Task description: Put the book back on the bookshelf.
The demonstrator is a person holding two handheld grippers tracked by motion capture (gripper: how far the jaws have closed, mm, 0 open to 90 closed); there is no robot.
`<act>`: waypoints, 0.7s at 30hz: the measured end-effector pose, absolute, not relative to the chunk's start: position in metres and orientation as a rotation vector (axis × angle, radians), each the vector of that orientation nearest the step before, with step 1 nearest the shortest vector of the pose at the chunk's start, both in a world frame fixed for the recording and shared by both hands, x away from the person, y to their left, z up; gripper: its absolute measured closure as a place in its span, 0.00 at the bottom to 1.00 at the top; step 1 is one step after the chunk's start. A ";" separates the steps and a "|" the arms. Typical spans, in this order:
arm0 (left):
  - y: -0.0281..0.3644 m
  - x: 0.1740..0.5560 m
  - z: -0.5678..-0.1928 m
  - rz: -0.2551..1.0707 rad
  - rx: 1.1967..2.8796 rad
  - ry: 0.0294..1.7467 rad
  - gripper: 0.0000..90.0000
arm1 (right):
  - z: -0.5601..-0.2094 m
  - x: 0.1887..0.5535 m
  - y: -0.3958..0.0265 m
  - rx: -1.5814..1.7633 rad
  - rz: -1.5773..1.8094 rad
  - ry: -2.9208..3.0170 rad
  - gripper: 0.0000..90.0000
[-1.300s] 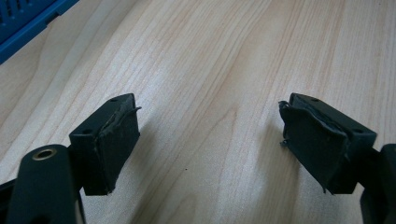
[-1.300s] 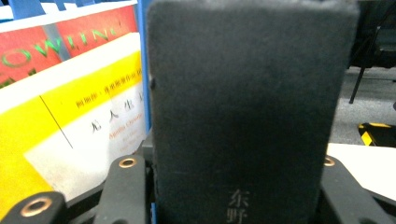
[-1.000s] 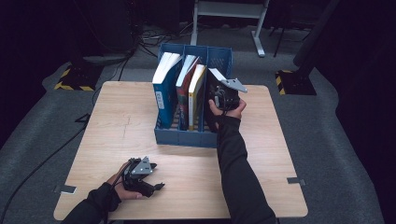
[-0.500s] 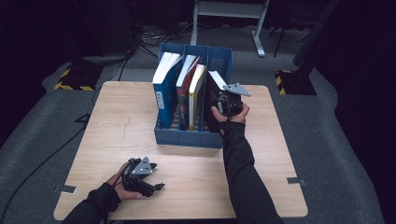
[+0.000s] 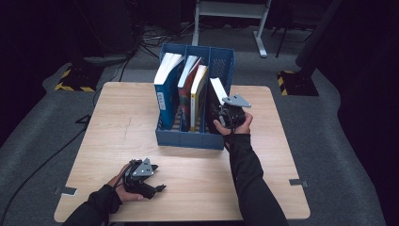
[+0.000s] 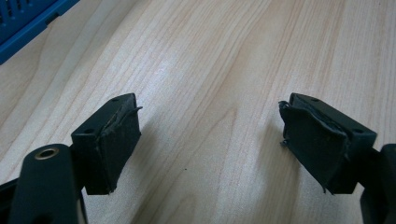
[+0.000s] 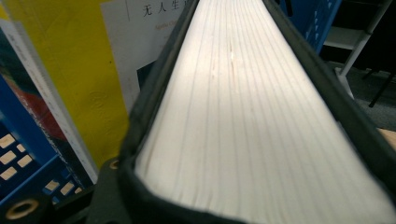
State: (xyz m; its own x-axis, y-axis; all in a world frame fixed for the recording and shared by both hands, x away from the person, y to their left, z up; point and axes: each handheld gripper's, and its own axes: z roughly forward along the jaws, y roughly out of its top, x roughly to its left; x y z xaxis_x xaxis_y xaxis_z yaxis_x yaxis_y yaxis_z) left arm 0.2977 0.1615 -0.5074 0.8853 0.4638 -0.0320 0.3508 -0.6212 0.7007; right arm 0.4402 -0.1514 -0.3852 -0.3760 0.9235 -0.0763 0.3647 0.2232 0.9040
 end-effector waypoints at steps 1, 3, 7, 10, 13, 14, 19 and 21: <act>0.161 0.298 -0.507 0.195 2.300 0.582 0.21 | -0.385 0.440 -0.151 1.187 1.121 1.862 0.54; 0.161 0.298 -0.507 0.195 2.300 0.582 0.21 | -0.385 0.439 -0.152 1.199 1.132 1.863 0.53; 0.161 0.298 -0.507 0.195 2.300 0.582 0.21 | -0.387 0.437 -0.157 1.211 1.174 1.881 0.51; 0.161 0.298 -0.507 0.195 2.300 0.583 0.21 | -0.392 0.433 -0.162 1.199 1.197 1.925 0.49; 0.161 0.298 -0.507 0.195 2.300 0.582 0.21 | -0.398 0.425 -0.166 1.162 1.169 1.967 0.48; 0.161 0.298 -0.507 0.195 2.300 0.583 0.21 | -0.398 0.425 -0.166 1.162 1.169 1.967 0.48; 0.161 0.298 -0.507 0.196 2.300 0.584 0.21 | -0.415 0.413 -0.176 1.131 1.162 2.024 0.50; 0.161 0.297 -0.507 0.195 2.299 0.585 0.21 | -0.421 0.410 -0.178 1.113 1.153 2.030 0.51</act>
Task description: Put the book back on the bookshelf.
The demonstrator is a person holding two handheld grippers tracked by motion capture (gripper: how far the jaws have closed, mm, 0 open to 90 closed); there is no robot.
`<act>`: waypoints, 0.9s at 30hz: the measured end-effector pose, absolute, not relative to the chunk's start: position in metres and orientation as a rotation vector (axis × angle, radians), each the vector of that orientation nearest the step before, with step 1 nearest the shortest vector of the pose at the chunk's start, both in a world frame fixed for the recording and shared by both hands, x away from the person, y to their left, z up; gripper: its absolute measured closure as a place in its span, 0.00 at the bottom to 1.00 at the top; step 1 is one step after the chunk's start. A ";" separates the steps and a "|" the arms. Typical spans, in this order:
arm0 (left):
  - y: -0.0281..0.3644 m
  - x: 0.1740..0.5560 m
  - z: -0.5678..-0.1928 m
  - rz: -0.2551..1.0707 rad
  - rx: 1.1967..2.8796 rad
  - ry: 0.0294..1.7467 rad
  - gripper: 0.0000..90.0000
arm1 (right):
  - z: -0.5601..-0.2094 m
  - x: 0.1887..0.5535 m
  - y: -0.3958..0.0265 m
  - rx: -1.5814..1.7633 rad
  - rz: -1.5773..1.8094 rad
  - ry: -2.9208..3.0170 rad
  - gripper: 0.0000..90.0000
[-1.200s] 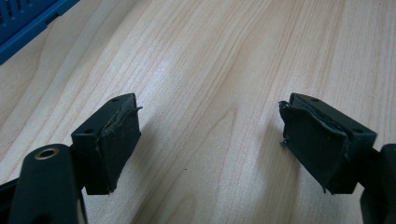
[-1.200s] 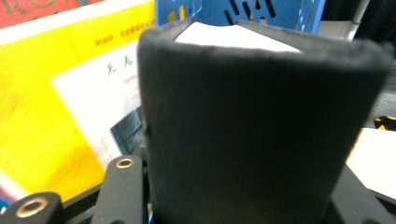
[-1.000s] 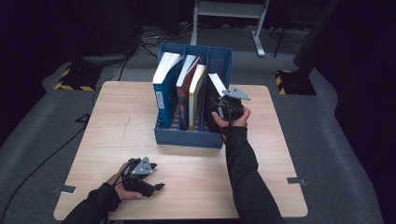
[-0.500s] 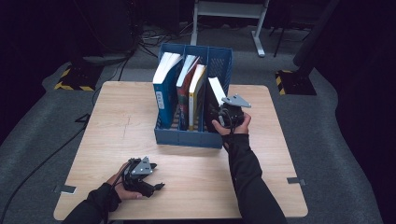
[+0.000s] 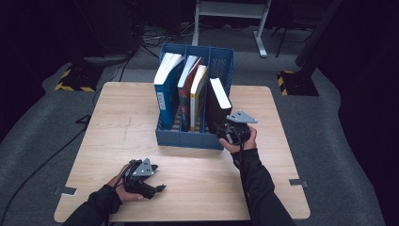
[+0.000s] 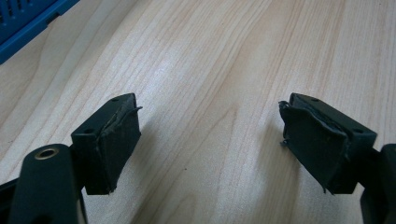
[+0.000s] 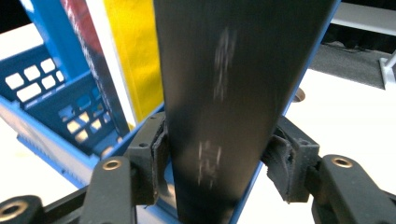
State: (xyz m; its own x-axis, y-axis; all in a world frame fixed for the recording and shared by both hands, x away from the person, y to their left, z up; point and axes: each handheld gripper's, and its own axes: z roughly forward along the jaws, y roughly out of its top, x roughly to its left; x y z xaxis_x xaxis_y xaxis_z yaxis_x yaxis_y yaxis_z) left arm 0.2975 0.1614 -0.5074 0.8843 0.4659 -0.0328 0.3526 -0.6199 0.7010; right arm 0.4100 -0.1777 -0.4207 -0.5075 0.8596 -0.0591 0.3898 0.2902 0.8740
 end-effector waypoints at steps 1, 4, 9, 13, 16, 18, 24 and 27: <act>0.161 0.297 -0.507 0.196 2.299 0.585 0.21 | -0.423 0.409 -0.179 1.113 1.157 2.038 0.52; 0.161 0.297 -0.507 0.196 2.299 0.585 0.21 | -0.426 0.408 -0.182 1.108 1.166 2.048 0.53; 0.161 0.298 -0.507 0.196 2.300 0.585 0.21 | -0.428 0.407 -0.181 1.078 1.174 2.058 0.54; 0.161 0.298 -0.507 0.192 2.299 0.584 0.21 | -0.428 0.409 -0.174 1.085 1.159 2.050 0.53; 0.161 0.298 -0.507 0.194 2.300 0.585 0.21 | -0.428 0.413 -0.168 1.092 1.169 2.049 0.51; 0.161 0.298 -0.507 0.194 2.300 0.585 0.21 | -0.428 0.415 -0.163 1.102 1.167 2.053 0.50; 0.161 0.297 -0.507 0.200 2.300 0.588 0.21 | -0.430 0.415 -0.155 1.108 1.159 2.014 0.49; 0.161 0.297 -0.507 0.198 2.299 0.588 0.21 | -0.434 0.411 -0.155 1.129 1.181 1.965 0.51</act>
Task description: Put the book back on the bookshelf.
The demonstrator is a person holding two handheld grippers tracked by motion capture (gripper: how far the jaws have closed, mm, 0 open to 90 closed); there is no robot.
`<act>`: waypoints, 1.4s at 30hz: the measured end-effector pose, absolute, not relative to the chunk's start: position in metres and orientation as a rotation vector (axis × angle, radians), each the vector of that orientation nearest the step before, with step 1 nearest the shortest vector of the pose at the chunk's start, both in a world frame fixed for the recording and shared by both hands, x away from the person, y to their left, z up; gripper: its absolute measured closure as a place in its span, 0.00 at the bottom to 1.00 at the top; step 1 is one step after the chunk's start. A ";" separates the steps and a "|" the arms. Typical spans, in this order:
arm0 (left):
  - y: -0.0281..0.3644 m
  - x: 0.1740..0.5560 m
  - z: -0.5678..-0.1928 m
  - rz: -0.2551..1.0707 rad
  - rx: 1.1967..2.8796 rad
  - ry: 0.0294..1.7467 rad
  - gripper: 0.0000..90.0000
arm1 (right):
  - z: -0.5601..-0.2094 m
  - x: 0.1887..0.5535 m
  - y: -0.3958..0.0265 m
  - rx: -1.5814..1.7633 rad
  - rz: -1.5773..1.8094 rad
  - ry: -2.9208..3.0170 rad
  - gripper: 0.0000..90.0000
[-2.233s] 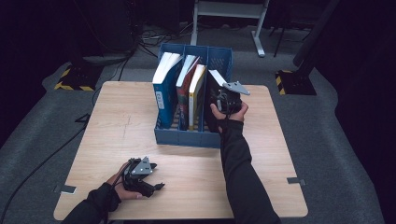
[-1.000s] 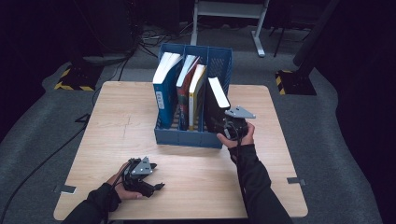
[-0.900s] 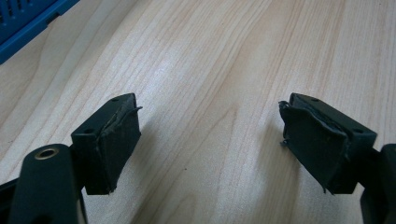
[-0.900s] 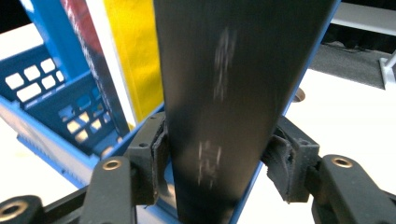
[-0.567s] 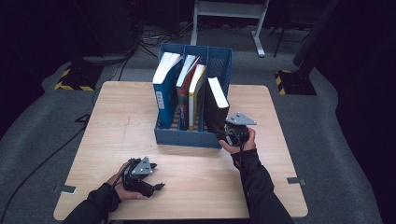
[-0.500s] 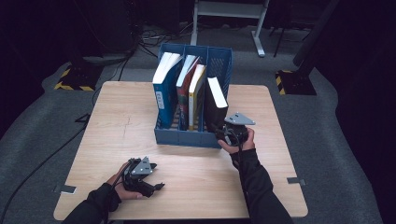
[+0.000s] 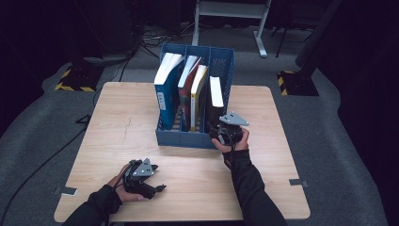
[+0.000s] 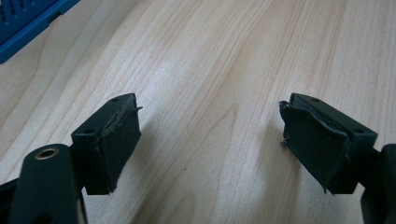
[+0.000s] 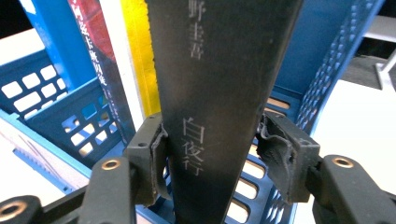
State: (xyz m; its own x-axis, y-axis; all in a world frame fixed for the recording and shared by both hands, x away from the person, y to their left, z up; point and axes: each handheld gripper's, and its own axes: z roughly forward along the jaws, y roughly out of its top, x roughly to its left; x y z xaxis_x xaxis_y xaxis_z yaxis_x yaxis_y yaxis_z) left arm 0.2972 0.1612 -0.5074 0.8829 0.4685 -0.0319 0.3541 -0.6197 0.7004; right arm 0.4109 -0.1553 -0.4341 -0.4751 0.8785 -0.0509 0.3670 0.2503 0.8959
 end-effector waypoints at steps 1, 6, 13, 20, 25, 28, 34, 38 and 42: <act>0.161 0.297 -0.507 0.197 2.300 0.588 0.21 | -0.434 0.409 -0.154 1.130 1.171 1.957 0.51; 0.161 0.298 -0.507 0.194 2.300 0.587 0.21 | -0.434 0.408 -0.151 1.147 1.158 1.939 0.52; 0.161 0.298 -0.507 0.194 2.300 0.588 0.21 | -0.431 0.416 -0.146 1.145 1.156 1.982 0.47; 0.161 0.297 -0.507 0.195 2.299 0.589 0.21 | -0.431 0.429 -0.143 1.170 1.167 1.992 0.45; 0.161 0.298 -0.507 0.195 2.300 0.588 0.21 | -0.427 0.434 -0.144 1.152 1.134 2.032 0.45; 0.161 0.297 -0.507 0.196 2.299 0.588 0.21 | -0.426 0.441 -0.145 1.168 1.119 2.026 0.47; 0.161 0.297 -0.507 0.194 2.299 0.588 0.21 | -0.422 0.456 -0.143 1.206 1.051 2.010 0.49; 0.161 0.297 -0.507 0.195 2.299 0.588 0.21 | -0.423 0.457 -0.142 1.211 1.053 2.004 0.49; 0.161 0.297 -0.507 0.195 2.299 0.587 0.21 | -0.421 0.456 -0.142 1.212 1.045 2.011 0.49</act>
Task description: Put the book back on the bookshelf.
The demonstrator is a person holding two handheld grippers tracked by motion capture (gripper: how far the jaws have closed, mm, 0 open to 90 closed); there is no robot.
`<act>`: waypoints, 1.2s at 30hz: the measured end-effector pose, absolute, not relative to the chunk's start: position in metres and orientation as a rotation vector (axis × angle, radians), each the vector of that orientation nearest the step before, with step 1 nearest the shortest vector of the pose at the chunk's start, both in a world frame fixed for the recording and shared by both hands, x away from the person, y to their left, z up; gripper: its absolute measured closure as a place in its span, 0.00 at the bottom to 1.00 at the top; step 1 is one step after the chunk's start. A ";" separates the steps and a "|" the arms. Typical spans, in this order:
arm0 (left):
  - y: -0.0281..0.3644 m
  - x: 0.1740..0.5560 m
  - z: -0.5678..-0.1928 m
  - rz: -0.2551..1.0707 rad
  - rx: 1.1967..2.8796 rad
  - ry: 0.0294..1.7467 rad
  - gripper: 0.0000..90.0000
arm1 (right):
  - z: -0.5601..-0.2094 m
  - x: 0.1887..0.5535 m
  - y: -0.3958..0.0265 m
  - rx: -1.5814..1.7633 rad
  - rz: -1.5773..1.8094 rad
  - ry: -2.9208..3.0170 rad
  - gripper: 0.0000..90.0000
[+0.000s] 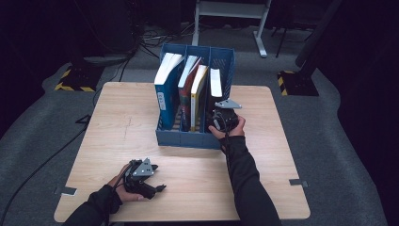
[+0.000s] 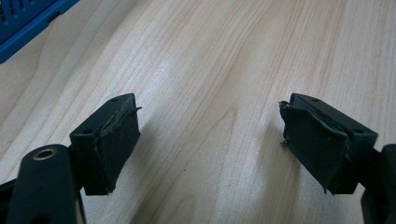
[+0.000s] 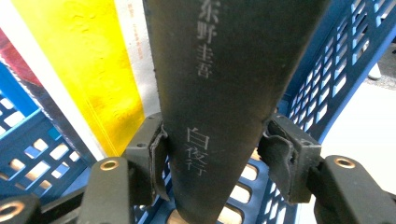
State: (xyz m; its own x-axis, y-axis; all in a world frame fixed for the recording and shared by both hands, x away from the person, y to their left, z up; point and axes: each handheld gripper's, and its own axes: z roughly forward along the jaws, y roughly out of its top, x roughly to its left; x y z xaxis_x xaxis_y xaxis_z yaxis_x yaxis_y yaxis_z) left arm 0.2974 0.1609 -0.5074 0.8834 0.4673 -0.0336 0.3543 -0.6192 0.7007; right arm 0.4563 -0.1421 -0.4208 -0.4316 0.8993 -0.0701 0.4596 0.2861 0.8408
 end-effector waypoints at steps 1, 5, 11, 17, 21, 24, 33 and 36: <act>0.161 0.297 -0.507 0.195 2.299 0.588 0.21 | -0.419 0.456 -0.142 1.197 1.033 2.031 0.49; 0.161 0.297 -0.507 0.195 2.299 0.588 0.21 | -0.416 0.454 -0.144 1.178 1.025 2.051 0.49; 0.161 0.298 -0.507 0.195 2.300 0.587 0.21 | -0.411 0.448 -0.147 1.117 0.999 2.107 0.46; 0.161 0.298 -0.507 0.195 2.300 0.587 0.21 | -0.405 0.439 -0.152 1.067 0.993 2.129 0.44; 0.161 0.298 -0.507 0.195 2.300 0.587 0.21 | -0.402 0.433 -0.157 1.047 0.994 2.144 0.42; 0.161 0.298 -0.507 0.195 2.299 0.588 0.21 | -0.401 0.427 -0.160 1.020 0.986 2.159 0.40; 0.161 0.298 -0.507 0.195 2.300 0.587 0.21 | -0.399 0.411 -0.171 0.964 0.964 2.211 0.38; 0.161 0.298 -0.507 0.194 2.300 0.587 0.20 | -0.399 0.407 -0.175 0.959 0.951 2.204 0.37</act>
State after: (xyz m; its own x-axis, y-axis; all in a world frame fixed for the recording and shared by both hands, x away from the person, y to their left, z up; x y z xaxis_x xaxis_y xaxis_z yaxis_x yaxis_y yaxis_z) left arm 0.2977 0.1608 -0.5075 0.8838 0.4666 -0.0340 0.3542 -0.6199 0.7002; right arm 0.4072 -0.1748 -0.3985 -0.5945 0.7793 -0.1984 0.3904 0.4954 0.7760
